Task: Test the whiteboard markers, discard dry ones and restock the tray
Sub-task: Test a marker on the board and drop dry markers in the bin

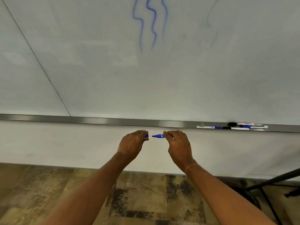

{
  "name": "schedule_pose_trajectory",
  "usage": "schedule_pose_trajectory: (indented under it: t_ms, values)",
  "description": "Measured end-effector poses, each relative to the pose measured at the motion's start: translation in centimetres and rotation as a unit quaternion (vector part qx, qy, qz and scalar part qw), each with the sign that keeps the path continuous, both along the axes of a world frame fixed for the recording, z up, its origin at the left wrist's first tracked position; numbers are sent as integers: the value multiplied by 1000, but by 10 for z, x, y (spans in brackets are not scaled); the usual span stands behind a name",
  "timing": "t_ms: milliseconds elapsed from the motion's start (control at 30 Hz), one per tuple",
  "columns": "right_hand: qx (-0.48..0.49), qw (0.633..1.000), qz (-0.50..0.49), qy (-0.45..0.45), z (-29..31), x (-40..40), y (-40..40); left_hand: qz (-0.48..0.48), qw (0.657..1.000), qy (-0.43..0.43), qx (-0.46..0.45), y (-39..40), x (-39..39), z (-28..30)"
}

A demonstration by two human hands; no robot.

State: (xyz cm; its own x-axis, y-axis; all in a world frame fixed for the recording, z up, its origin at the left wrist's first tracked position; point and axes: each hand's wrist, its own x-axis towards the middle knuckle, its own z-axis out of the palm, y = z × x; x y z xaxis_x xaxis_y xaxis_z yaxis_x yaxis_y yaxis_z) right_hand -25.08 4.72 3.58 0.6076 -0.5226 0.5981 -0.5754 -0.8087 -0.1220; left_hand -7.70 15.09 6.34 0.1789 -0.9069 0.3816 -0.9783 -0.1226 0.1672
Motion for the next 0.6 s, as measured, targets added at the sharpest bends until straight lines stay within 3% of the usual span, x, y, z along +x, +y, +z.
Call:
schedule_pose_trajectory:
  t_ms: [267,600]
  values:
    - [8,1000,-7,-11,-5,71,21,-29,999,21,31,4,69,-12]
    - [29,999,-15,17,-8,92,10,-53,995,34,77,-20,82,-18]
